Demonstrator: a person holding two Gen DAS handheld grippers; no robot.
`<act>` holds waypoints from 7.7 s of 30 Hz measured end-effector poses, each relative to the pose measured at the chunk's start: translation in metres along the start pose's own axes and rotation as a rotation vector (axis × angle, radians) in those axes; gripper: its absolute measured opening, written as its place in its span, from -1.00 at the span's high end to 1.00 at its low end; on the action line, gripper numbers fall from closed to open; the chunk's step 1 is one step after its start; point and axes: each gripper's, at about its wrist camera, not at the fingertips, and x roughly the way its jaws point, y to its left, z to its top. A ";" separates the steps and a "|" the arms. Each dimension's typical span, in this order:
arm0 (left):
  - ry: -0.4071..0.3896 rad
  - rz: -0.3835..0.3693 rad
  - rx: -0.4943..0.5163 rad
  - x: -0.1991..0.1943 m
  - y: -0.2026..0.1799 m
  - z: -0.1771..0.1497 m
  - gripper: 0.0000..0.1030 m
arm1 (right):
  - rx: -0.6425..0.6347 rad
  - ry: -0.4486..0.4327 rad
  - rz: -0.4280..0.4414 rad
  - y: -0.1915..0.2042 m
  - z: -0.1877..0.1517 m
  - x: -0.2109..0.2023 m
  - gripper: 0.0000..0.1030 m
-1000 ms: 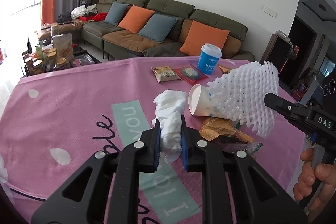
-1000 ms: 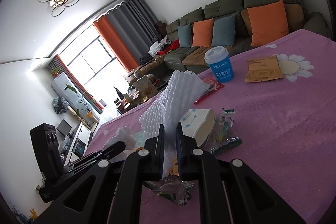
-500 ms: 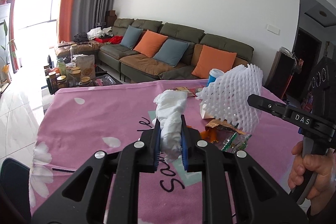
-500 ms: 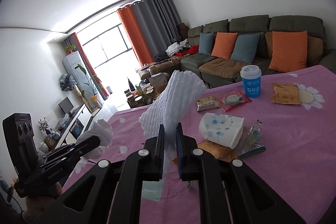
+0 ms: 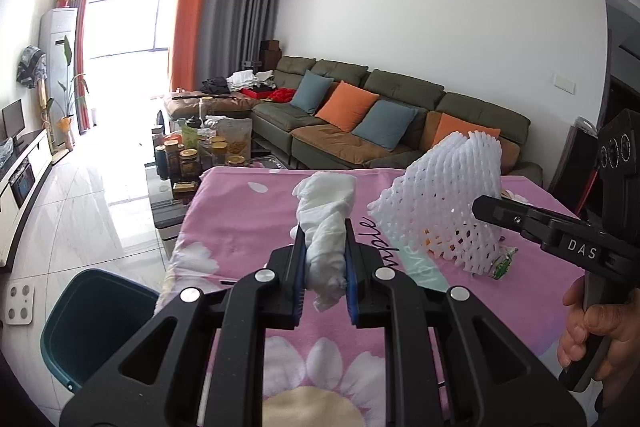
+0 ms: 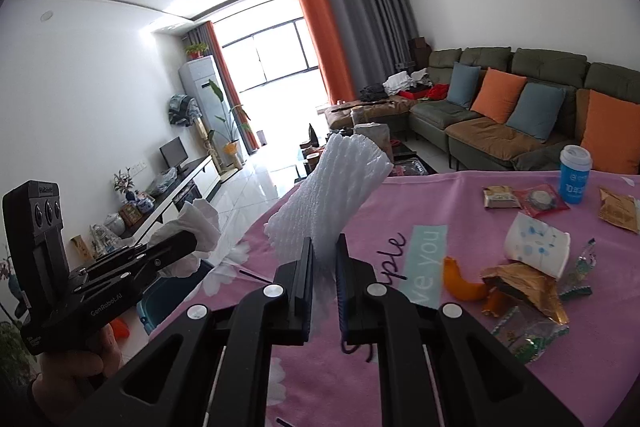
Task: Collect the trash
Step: 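Carry the foam net and tissue to the teal bin and open both tools, then move both tools back over the table toward the wrappers, then grasp the green snack wrapper with the right tool while the left tool approaches the gold wrapper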
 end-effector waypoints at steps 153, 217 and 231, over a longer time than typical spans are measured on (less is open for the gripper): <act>0.090 -0.029 0.045 0.022 -0.057 -0.029 -0.89 | 0.140 -0.014 -0.425 -0.092 -0.090 -0.089 -0.86; 0.267 -0.319 0.148 0.181 -0.179 -0.012 -0.89 | 0.410 0.022 -0.416 -0.179 -0.094 -0.080 0.67; 0.388 -0.399 0.053 0.246 -0.200 -0.013 -0.63 | 0.446 0.009 -0.411 -0.196 -0.101 -0.094 0.66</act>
